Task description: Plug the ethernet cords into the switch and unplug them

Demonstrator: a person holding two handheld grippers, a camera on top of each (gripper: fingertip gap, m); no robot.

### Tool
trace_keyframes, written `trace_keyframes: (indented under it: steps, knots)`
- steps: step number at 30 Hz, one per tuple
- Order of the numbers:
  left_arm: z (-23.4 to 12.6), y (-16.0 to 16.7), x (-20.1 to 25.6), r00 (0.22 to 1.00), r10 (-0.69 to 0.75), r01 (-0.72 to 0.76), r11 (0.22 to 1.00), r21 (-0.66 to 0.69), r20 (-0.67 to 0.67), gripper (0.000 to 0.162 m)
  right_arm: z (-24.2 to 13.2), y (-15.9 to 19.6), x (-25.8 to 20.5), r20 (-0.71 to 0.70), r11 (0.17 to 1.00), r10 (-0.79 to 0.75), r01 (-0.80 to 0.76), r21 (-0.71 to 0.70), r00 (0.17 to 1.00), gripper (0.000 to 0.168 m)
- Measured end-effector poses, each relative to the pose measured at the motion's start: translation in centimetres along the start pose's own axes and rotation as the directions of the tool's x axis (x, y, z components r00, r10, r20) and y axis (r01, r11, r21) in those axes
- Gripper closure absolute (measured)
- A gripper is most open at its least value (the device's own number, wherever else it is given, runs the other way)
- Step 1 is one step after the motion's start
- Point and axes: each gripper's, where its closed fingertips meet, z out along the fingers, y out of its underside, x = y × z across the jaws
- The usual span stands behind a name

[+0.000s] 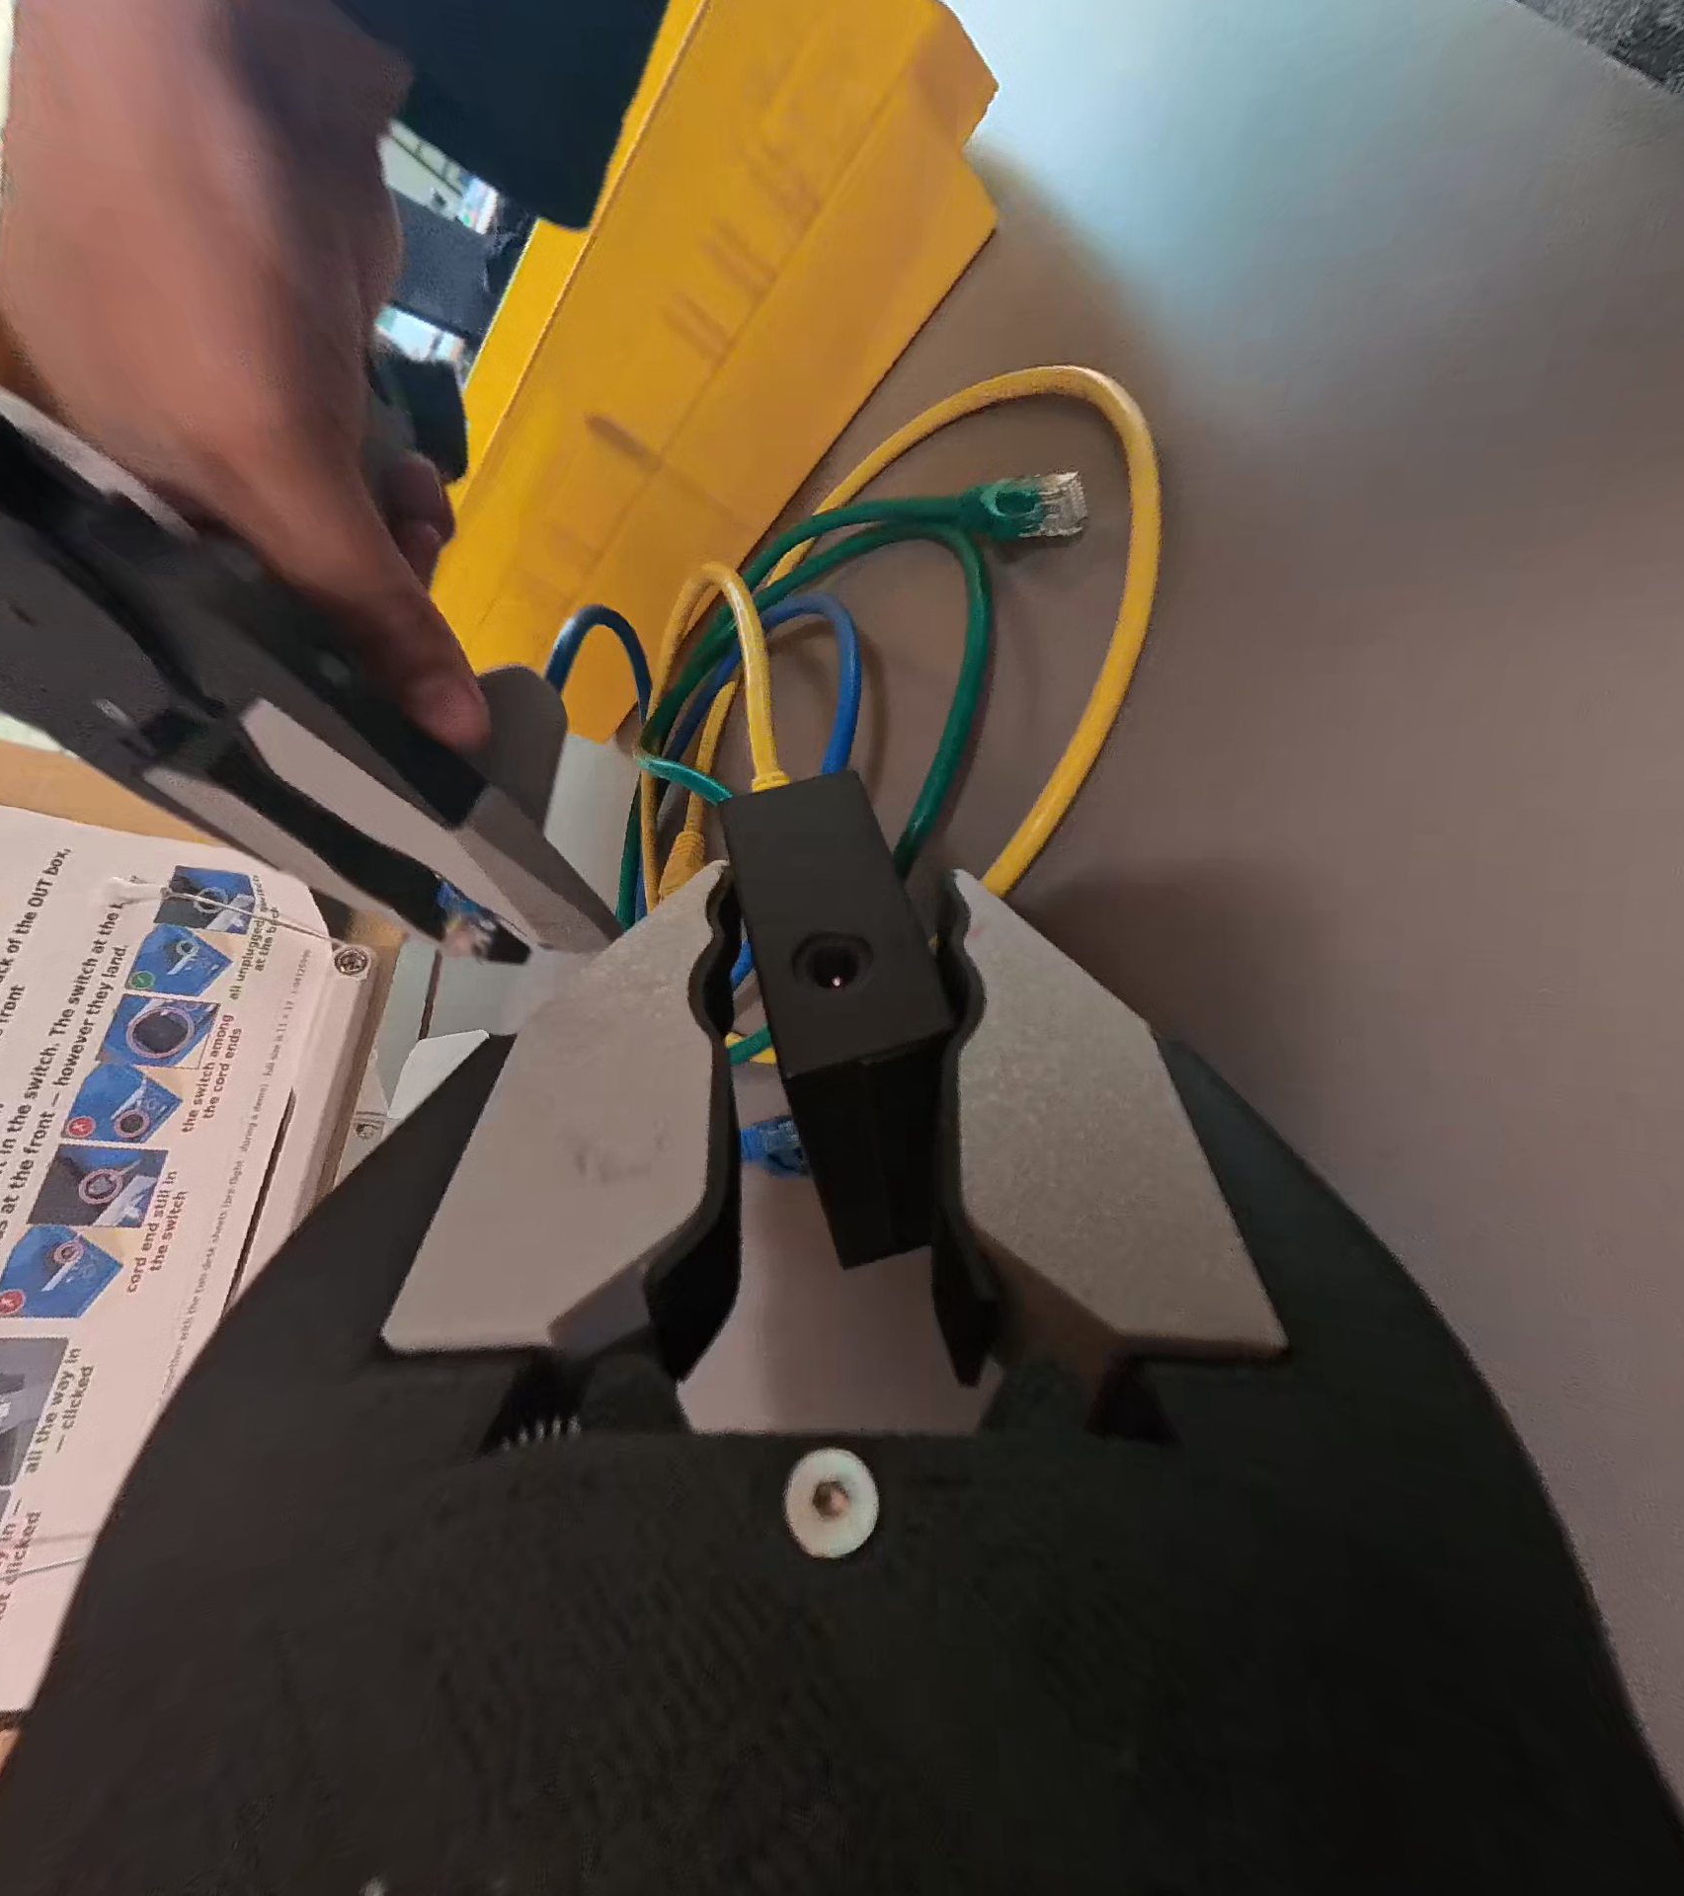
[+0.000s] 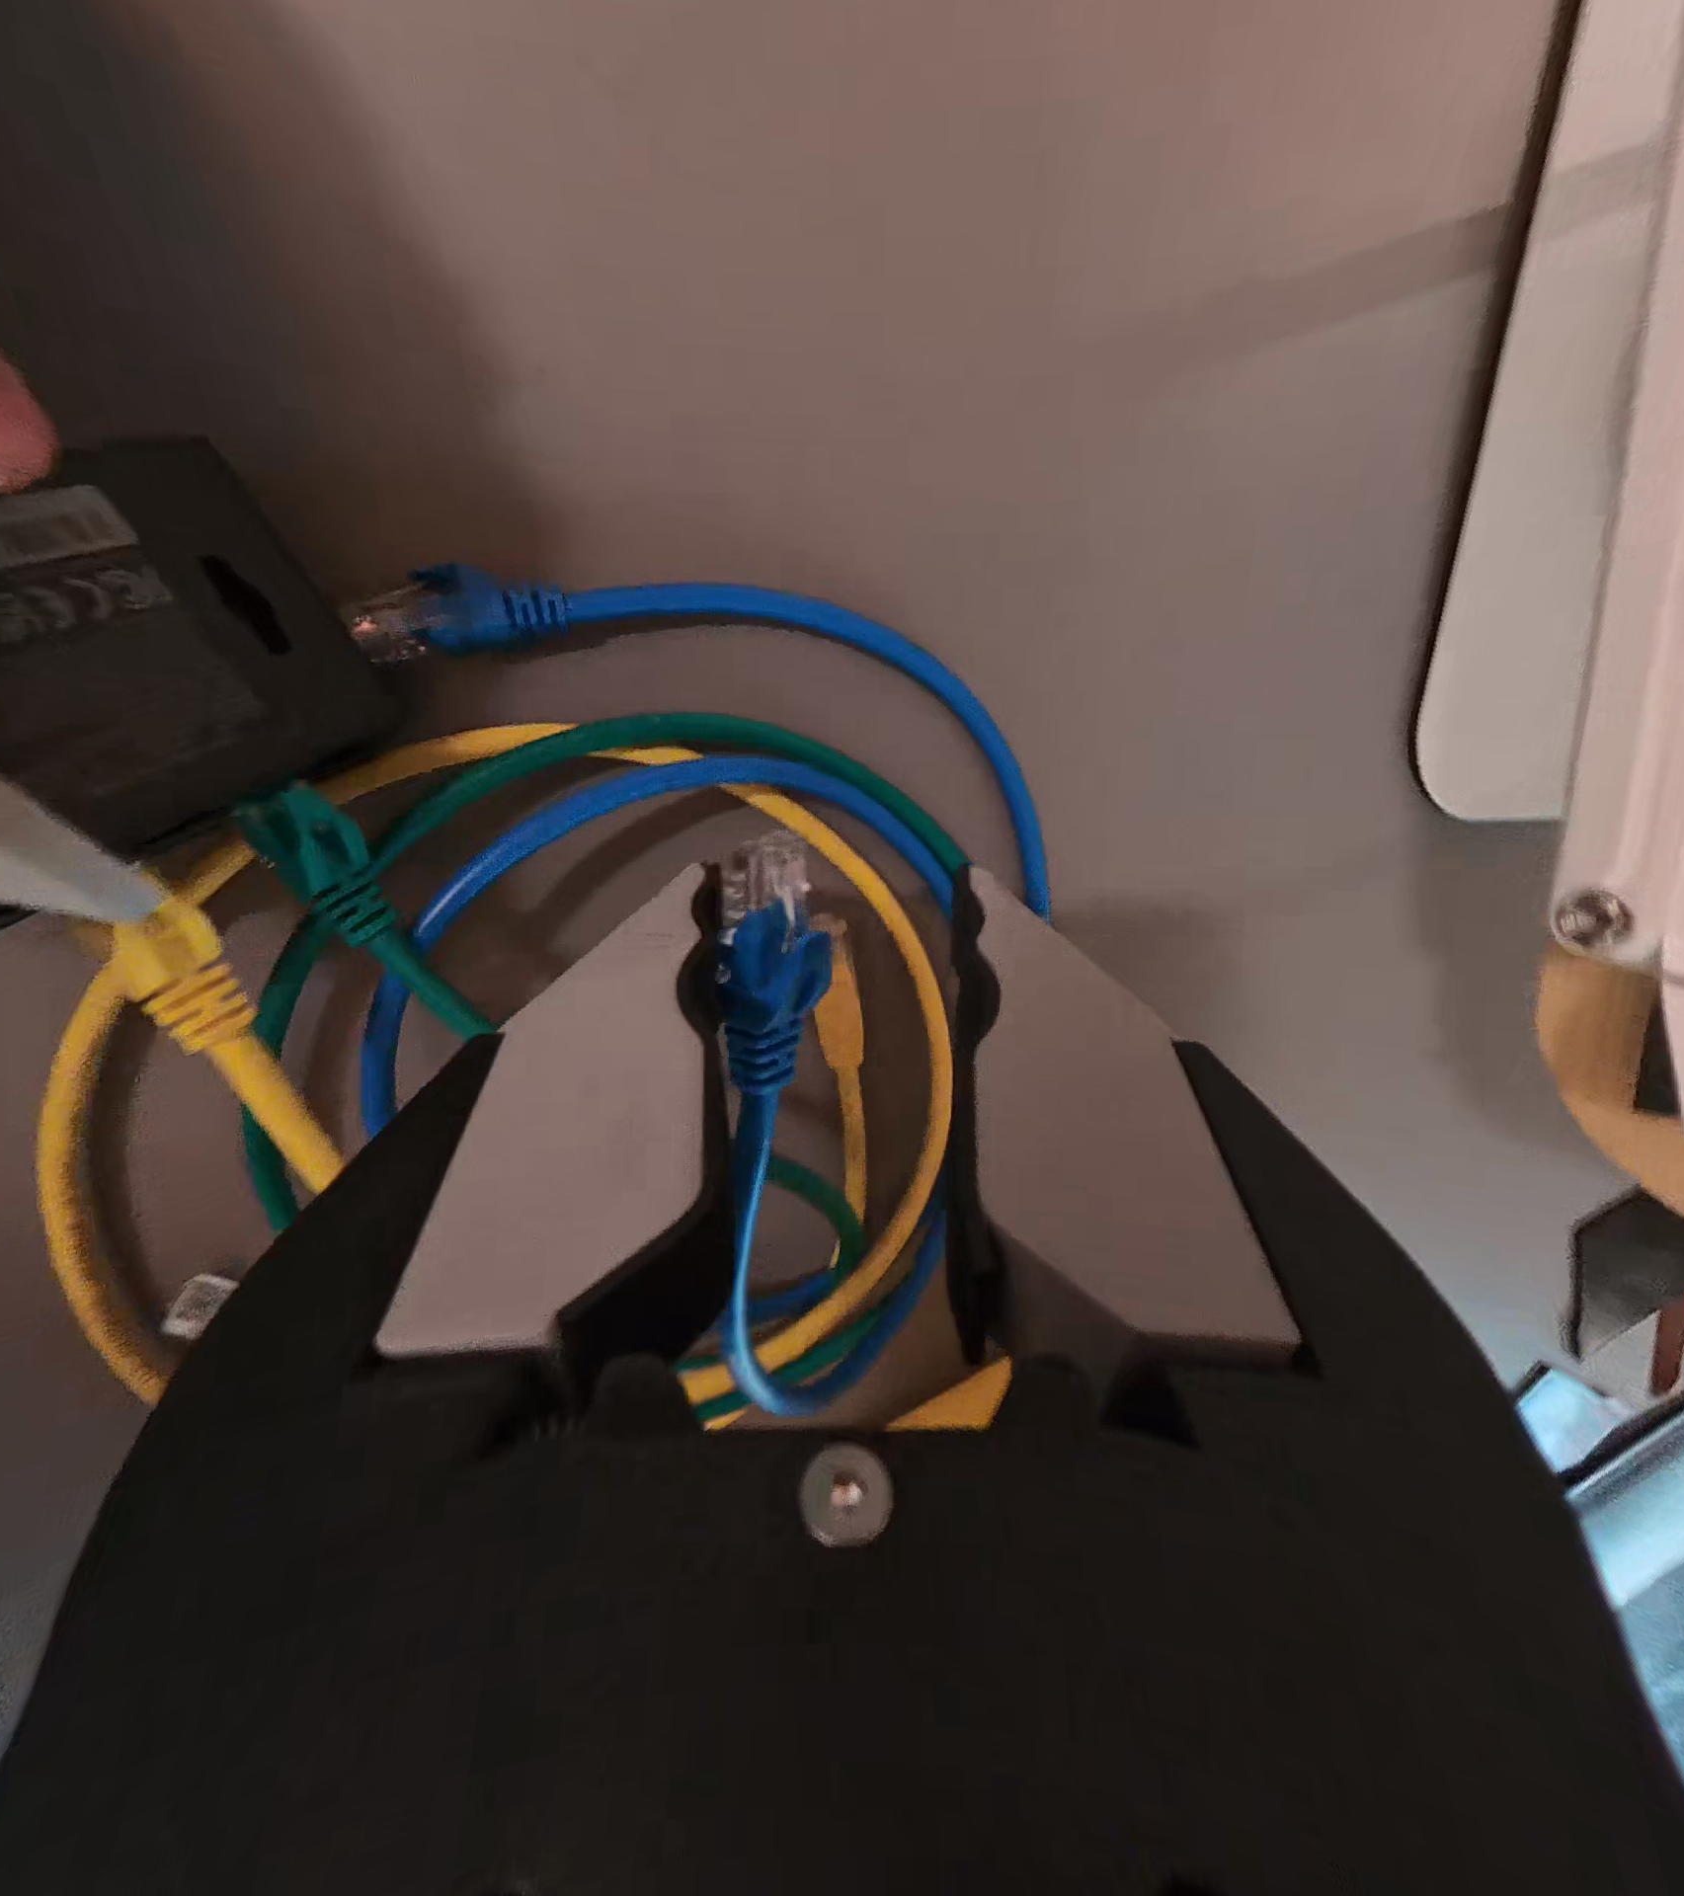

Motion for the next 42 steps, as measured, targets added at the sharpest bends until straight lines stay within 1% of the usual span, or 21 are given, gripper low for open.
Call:
trace_keyframes:
  steps: [3, 6, 8, 10, 12, 14, 17, 20, 23, 25, 27, 29, 33, 35, 36, 38, 39, 40, 41, 42]
  knots:
    - [-0.2, 0.1, -0.2, 1.0, -0.009, 0.009, 1.0, -0.001, 0.003, 0.125, 1.5, -0.3, -0.4, 0.007, 0.995, -0.099, 0.099, -0.034, 0.995, 0.132]
    - [-0.2, 0.1, -0.1, 1.0, -0.007, 0.007, 1.0, 0.001, -0.005, 0.125, 2.5, -0.2, -0.6, -0.014, 0.972, -0.227, 0.226, -0.06, 0.974, 0.125]
    - [-0.1, 0.0, 0.0, 1.0, -0.007, 0.007, 1.0, 0.002, -0.011, 0.126, 3.0, -0.3, -0.4, -0.034, 0.956, -0.289, 0.286, -0.066, 0.957, 0.132]
    - [-0.1, 0.0, 0.1, 1.0, -0.004, 0.004, 1.0, 0.002, -0.015, 0.126, 3.4, -0.8, -0.8, -0.043, 0.924, -0.381, 0.38, -0.026, 0.924, 0.138]
    - [-0.1, 0.0, 0.1, 1.0, -0.007, 0.007, 1.0, 0.002, -0.015, 0.126, 3.7, -1.0, -1.1, -0.077, 0.869, -0.494, 0.495, -0.006, 0.866, 0.141]
    - [-0.1, 0.0, 0.1, 1.0, -0.013, 0.013, 1.0, 0.003, -0.015, 0.126, 4.0, -0.9, -1.4, -0.089, 0.84, -0.54, 0.542, -0.001, 0.837, 0.145]
    - [-0.1, 0.0, 0.0, 1.0, -0.023, 0.024, 1.0, 0.006, -0.015, 0.126, 3.6, -1.2, -1.4, -0.121, 0.824, -0.559, 0.566, 0.033, 0.82, 0.15]
    - [-0.1, 0.0, 0.0, 0.999, -0.029, 0.029, 1.0, 0.008, -0.015, 0.126, 2.5, -1.3, -1.6, -0.112, 0.832, -0.537, 0.547, 0.091, 0.836, 0.153]
    - [-0.1, 0.1, -0.1, 1.0, -0.029, 0.029, 1.0, 0.007, -0.011, 0.125, 0.2, -2.0, -0.4, -0.188, 0.839, -0.5, 0.527, 0.135, 0.845, 0.155]
    - [-0.1, 0.1, -0.1, 0.999, -0.032, 0.032, 0.999, 0.007, -0.009, 0.126, -1.6, -2.4, 0.0, -0.199, 0.851, -0.45, 0.486, 0.201, 0.87, 0.155]
    - [-0.1, 0.1, 0.0, 1.0, -0.028, 0.028, 1.0, 0.007, -0.013, 0.126, -2.6, -2.4, -0.4, -0.155, 0.857, -0.426, 0.453, 0.246, 0.891, 0.154]
    - [-0.1, 0.0, 0.1, 1.0, -0.023, 0.023, 1.0, 0.008, -0.019, 0.126, -2.3, -1.7, -1.7, -0.075, 0.859, -0.449, 0.453, 0.24, 0.891, 0.153]
    - [-0.1, -0.1, 0.2, 1.0, -0.018, 0.018, 1.0, 0.01, -0.02, 0.126, -0.5, -0.2, -4.1, 0.033, 0.842, -0.527, 0.517, 0.151, 0.849, 0.15]
    - [-0.1, 0.0, 0.2, 1.0, -0.018, 0.018, 1.0, 0.012, -0.018, 0.126, 0.3, 0.7, -4.9, 0.102, 0.848, -0.529, 0.521, 0.098, 0.842, 0.146]
    - [-0.1, 0.0, 0.2, 1.0, -0.017, 0.017, 1.0, 0.012, -0.019, 0.126, 0.6, 1.1, -5.1, 0.144, 0.873, -0.487, 0.483, 0.064, 0.861, 0.147]
    - [0.0, 0.0, 0.2, 1.0, -0.014, 0.014, 1.0, 0.009, -0.02, 0.126, 1.2, 1.6, -4.5, 0.203, 0.947, -0.307, 0.32, -0.033, 0.93, 0.145]
    - [0.0, 0.0, 0.3, 1.0, -0.011, 0.011, 1.0, 0.008, -0.021, 0.126, 1.3, 1.8, -4.2, 0.231, 0.968, -0.217, 0.239, -0.071, 0.949, 0.136]
    - [0.0, 0.0, 0.3, 1.0, -0.008, 0.008, 1.0, 0.007, -0.023, 0.126, 1.2, 1.6, -4.1, 0.254, 0.982, -0.145, 0.17, -0.079, 0.956, 0.123]
    - [0.0, 0.0, 0.3, 1.0, -0.001, 0.002, 1.0, 0.005, -0.022, 0.126, 1.1, 1.3, -3.9, 0.263, 0.991, -0.092, 0.115, -0.073, 0.96, 0.119]
    - [0.0, 0.0, 0.3, 1.0, 0.004, -0.004, 1.0, 0.003, -0.022, 0.126, 0.9, 1.1, -3.9, 0.276, 0.995, -0.06, 0.081, -0.066, 0.959, 0.121]
